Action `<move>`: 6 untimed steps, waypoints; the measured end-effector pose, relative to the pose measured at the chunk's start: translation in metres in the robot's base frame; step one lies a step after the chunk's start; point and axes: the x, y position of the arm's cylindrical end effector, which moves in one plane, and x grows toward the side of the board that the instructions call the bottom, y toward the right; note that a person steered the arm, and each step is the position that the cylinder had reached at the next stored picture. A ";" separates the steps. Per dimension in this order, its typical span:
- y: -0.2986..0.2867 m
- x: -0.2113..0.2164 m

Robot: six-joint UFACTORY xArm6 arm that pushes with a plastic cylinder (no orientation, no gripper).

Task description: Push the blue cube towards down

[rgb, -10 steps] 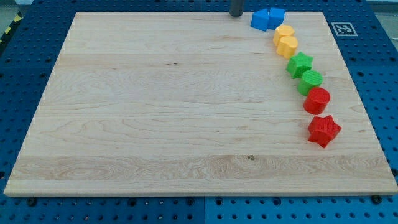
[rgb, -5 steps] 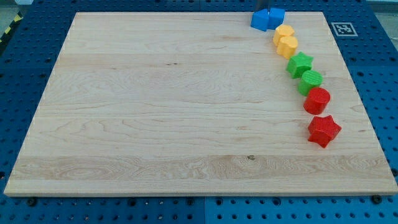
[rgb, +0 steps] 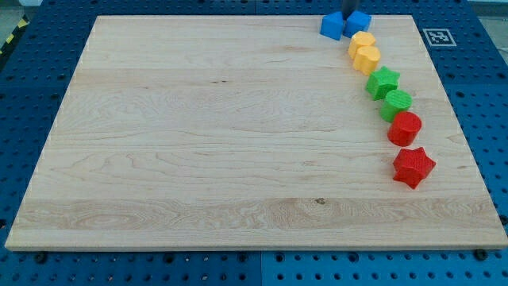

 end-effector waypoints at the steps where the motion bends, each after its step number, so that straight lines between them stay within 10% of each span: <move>1: 0.003 0.003; 6: 0.074 0.006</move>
